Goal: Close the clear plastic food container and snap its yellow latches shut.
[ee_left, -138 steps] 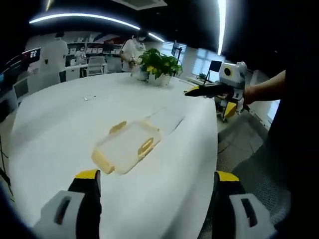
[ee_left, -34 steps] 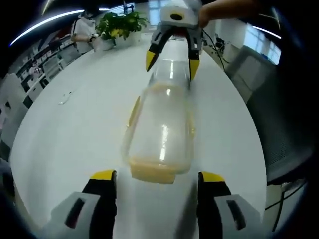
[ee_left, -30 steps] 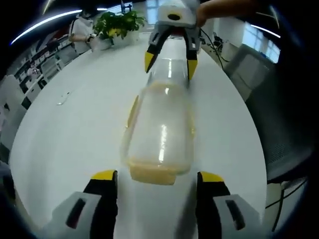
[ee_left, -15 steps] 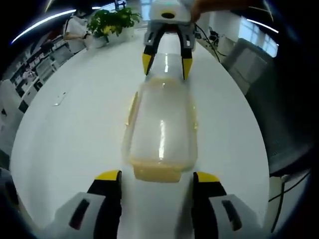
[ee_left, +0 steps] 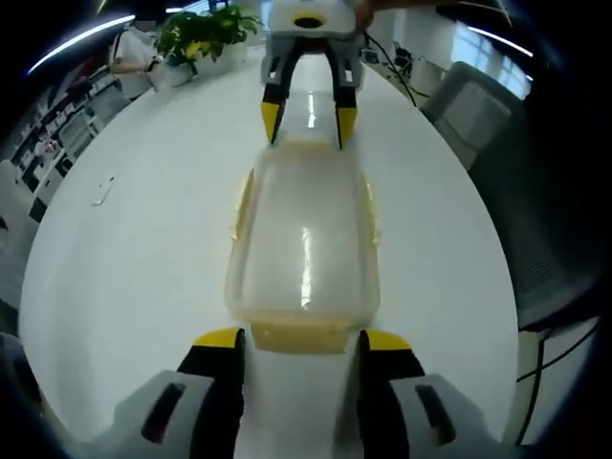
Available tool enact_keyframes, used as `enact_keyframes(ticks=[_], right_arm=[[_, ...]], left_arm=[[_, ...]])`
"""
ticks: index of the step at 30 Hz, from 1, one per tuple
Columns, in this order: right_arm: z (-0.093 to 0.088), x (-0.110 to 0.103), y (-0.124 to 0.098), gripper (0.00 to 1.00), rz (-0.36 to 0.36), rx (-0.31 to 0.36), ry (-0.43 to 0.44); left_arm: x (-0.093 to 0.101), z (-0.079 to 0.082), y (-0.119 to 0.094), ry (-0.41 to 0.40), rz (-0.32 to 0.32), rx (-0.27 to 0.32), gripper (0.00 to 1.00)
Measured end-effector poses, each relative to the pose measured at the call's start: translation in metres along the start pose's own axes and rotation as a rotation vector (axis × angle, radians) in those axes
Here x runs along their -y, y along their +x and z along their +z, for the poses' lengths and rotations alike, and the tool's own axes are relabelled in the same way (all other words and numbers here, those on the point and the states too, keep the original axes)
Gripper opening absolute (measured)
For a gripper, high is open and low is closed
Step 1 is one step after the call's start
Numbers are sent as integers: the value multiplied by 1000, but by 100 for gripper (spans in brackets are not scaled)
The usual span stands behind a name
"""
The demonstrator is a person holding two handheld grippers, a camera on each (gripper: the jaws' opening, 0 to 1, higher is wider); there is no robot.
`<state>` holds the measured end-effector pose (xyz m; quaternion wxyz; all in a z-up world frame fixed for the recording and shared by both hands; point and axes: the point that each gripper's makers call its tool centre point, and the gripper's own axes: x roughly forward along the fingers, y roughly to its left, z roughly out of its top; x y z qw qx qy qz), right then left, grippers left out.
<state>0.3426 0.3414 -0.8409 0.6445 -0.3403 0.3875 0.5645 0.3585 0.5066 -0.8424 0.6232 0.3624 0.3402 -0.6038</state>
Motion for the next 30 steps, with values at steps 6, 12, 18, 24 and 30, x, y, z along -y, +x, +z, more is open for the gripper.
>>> enact_keyframes(ticks=[6,12,18,24,30], right_arm=[[-1,-1,2,38,15,-27,-9],[-2,-1,3,37,7,-55,-14],[-5,-1,10,38,-4,-149,-43],[-7,0,10,38,15,-188,-49],[-6,1,11,38,27,-247,-70]], left_arm=[[1,0,1,19,-12,-20,34],[2,1,2,13,-18,-24,34],[3,4,6,4,-23,-48,34],[3,4,9,12,-28,-87,34],[2,4,9,11,-30,-116,34]])
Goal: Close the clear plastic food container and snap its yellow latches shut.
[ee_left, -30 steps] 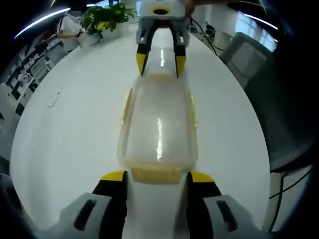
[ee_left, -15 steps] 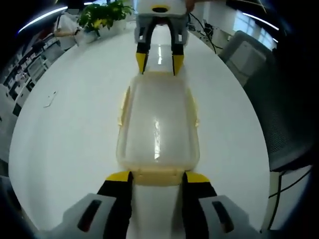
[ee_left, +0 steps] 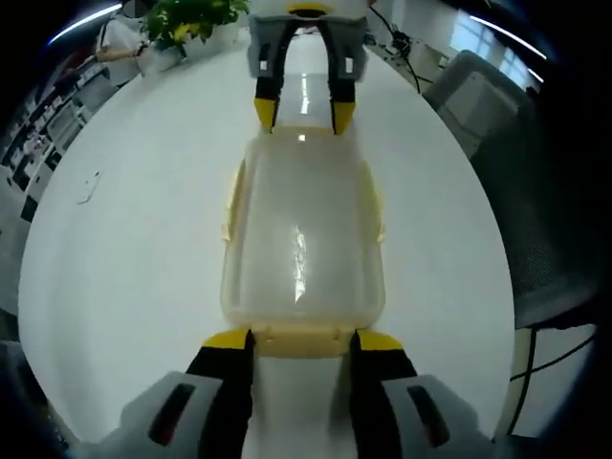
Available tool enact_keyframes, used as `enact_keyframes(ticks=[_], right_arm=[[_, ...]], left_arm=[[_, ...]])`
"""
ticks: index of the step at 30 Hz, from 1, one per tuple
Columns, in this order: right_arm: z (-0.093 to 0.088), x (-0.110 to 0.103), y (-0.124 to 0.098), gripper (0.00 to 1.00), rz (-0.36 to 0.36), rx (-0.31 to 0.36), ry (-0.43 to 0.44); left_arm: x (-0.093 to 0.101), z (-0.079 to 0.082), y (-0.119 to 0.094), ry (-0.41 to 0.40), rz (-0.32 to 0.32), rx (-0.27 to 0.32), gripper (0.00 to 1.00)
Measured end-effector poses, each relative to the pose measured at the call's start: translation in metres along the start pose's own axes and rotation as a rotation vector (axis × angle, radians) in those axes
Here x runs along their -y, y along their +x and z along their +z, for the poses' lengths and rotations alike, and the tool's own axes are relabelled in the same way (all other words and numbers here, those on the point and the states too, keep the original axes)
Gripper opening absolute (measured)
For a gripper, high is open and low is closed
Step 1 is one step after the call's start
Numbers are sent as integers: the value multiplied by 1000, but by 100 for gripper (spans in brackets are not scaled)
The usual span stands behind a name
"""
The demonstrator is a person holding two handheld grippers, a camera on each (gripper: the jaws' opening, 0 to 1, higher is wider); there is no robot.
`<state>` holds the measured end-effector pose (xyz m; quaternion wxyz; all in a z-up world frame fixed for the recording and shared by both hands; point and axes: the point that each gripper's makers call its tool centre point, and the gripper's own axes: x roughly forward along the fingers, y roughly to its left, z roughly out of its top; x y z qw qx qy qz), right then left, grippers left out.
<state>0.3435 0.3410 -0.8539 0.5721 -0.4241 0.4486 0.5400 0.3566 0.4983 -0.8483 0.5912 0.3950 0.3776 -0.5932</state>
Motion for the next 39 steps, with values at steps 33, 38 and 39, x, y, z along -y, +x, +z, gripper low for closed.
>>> enact_keyframes(ticks=[33,38,39], right_arm=[[-2,2,-3,36,-4,48,-7],[7,1,-14,36,-26,124,-9],[7,-2,-16,36,-13,132,-7]], left_arm=[[-1,-3,-1,-51,15,-7,32],[1,-4,-14,-57,36,-16,33],[4,-2,-18,-55,36,-11,33]])
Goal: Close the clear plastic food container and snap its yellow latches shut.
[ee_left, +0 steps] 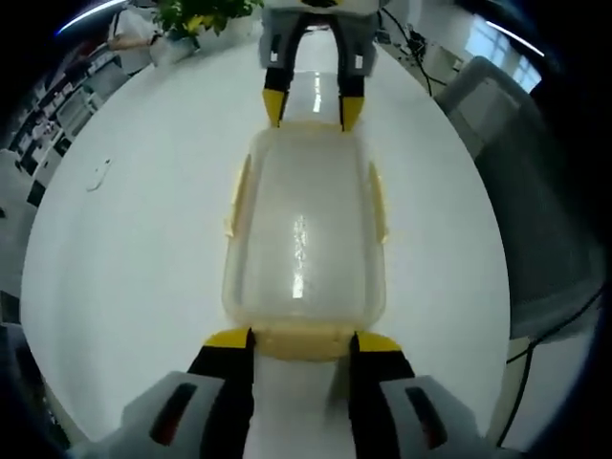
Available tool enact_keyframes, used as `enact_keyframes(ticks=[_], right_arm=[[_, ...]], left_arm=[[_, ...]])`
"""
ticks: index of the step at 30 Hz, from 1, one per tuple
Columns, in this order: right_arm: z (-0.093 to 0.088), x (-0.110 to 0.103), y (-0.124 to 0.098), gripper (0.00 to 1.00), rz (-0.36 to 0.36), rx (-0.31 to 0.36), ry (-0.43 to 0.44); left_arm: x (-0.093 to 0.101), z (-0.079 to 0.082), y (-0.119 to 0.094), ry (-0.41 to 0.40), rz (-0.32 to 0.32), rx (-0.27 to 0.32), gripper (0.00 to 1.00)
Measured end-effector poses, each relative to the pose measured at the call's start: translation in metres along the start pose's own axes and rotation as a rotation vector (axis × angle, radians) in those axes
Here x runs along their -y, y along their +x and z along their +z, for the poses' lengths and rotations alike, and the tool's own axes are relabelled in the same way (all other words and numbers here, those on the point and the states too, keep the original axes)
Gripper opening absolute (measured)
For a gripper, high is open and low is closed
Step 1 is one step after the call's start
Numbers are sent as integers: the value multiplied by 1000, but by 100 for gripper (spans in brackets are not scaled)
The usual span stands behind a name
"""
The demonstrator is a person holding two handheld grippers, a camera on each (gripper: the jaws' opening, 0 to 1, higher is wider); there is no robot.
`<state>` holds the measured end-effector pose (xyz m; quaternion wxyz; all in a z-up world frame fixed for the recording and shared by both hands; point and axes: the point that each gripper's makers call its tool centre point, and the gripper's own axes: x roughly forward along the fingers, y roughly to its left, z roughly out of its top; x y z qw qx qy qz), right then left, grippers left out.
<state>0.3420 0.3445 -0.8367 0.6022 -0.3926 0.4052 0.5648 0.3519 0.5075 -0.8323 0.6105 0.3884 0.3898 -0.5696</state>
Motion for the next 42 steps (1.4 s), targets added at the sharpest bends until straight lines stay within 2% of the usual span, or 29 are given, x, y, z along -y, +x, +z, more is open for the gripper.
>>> enact_keyframes(ticks=[11,19,25,33,42], right_arm=[[4,-9,-21,36,18,21,-49],[10,-13,-39,36,49,26,-46],[9,-10,-55,36,40,30,-55],[3,-5,-68,36,35,42,-51],[-14,-3,-72,36,36,26,-60]], left_arm=[[17,16,-23,-11,8,12,33],[17,24,-37,-6,-1,5,33],[17,37,-53,-10,5,14,33],[10,49,-55,-8,13,19,33],[15,65,-51,-15,8,24,33]])
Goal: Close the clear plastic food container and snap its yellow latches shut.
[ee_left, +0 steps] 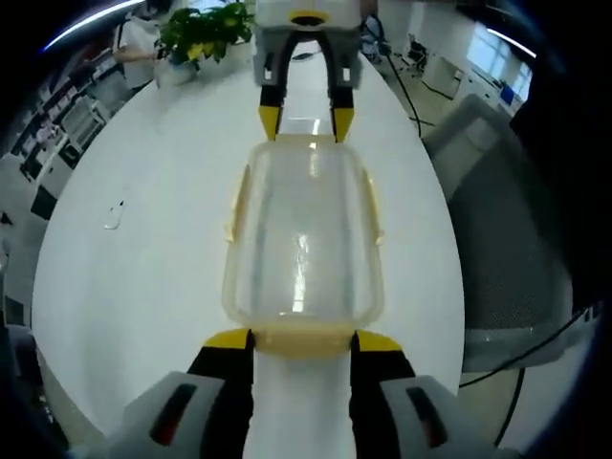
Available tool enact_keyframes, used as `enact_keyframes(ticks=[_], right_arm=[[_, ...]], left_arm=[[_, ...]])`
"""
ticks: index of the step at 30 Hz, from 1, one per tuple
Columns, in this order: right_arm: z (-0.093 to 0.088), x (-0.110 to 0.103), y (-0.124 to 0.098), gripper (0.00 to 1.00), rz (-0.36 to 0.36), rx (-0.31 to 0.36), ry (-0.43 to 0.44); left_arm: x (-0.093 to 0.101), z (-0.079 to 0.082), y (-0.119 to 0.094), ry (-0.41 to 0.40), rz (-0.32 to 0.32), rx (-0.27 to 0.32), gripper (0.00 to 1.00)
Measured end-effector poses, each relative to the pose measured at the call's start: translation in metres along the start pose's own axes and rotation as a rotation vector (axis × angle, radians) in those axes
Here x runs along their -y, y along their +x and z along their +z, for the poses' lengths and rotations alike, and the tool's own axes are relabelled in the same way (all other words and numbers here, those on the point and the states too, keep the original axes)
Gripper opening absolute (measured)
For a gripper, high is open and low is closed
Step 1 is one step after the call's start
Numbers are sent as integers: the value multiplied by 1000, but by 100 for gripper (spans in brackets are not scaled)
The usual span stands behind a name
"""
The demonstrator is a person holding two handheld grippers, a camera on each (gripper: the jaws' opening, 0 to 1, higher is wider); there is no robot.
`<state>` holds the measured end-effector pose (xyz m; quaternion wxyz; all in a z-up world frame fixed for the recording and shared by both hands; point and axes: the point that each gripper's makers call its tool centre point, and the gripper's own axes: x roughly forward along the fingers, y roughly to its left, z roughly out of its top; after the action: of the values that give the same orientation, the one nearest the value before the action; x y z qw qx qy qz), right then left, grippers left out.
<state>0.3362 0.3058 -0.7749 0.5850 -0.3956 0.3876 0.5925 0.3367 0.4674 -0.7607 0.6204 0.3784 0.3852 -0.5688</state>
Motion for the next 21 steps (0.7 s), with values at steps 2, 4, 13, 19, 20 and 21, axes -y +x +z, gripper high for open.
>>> enact_keyframes(ticks=[2,4,13,19,20,21], right_arm=[[-2,1,-2,36,-7,0,-7],[-5,-1,-4,36,-1,6,-5],[-24,0,-9,36,6,5,-3],[-38,-1,-14,36,7,2,-8],[-40,-1,-15,36,5,2,-7],[-43,-1,-16,36,3,4,-9]], left_arm=[[-3,3,0,-10,1,-1,33],[-1,6,1,-10,-2,0,33],[0,22,14,-18,0,13,33],[3,36,21,-24,-4,21,33],[2,38,21,-24,-3,21,33],[1,40,23,-24,-5,21,33]])
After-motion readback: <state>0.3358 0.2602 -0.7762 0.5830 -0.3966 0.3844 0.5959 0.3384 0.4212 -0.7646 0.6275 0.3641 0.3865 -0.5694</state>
